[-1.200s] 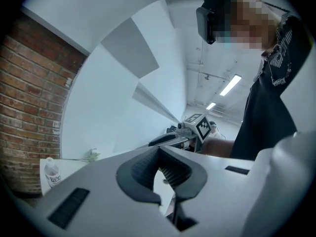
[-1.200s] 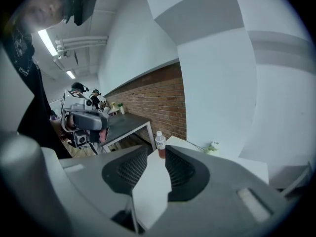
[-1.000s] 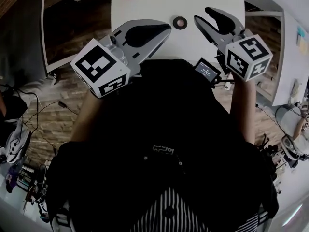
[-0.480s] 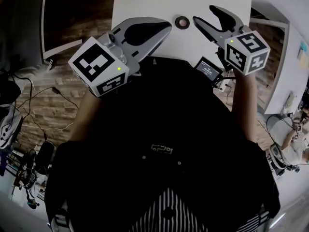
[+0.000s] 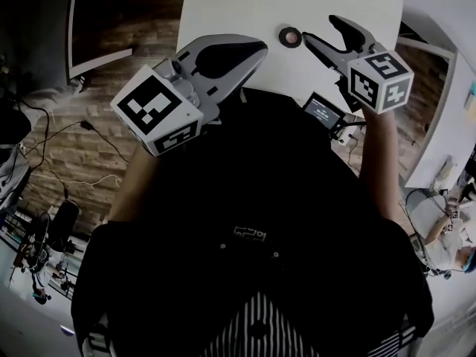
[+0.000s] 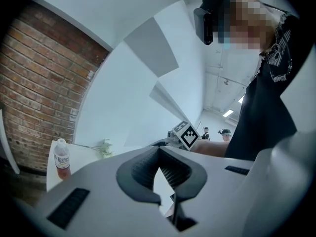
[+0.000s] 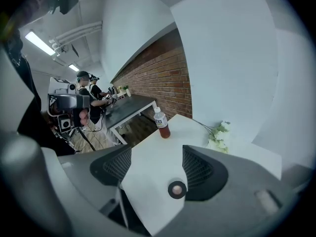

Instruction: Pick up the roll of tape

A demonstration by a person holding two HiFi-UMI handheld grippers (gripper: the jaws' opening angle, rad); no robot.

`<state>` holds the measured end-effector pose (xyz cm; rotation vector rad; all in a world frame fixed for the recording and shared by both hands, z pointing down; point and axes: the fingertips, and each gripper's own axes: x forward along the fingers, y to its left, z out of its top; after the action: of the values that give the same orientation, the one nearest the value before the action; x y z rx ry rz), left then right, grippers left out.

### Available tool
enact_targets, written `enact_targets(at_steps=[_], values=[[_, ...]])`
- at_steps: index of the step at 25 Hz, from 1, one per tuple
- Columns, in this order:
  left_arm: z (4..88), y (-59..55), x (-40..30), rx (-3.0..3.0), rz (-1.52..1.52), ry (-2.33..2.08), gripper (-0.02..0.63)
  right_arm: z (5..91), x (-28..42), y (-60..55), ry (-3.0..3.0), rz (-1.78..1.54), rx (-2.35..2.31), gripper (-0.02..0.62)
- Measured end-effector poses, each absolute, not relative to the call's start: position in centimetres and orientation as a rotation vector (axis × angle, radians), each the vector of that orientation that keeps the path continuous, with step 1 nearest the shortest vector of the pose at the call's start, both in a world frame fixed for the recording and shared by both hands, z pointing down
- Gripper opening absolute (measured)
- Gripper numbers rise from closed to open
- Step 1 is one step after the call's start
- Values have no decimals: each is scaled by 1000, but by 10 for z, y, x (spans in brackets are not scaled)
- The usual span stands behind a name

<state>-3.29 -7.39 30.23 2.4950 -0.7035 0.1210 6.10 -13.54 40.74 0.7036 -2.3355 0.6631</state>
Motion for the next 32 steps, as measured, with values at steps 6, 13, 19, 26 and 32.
enact_targets(at_steps=[6,13,19,26,32], values=[[293,-50,-37,2468,152,-792,6,418,60,-124,-2339,676,649,322],[300,-43,-54,2412,161,-872,6,449,43,-136,-2311,702,614,334],[308,-36,-70,2365,150,-947,6,478,39,-136,-2281,742,590,351],[308,-27,-79,2327,132,-1036,6,525,48,-138,-2207,778,573,367],[311,-12,-89,2286,134,-1099,6,554,59,-141,-2136,774,596,373]])
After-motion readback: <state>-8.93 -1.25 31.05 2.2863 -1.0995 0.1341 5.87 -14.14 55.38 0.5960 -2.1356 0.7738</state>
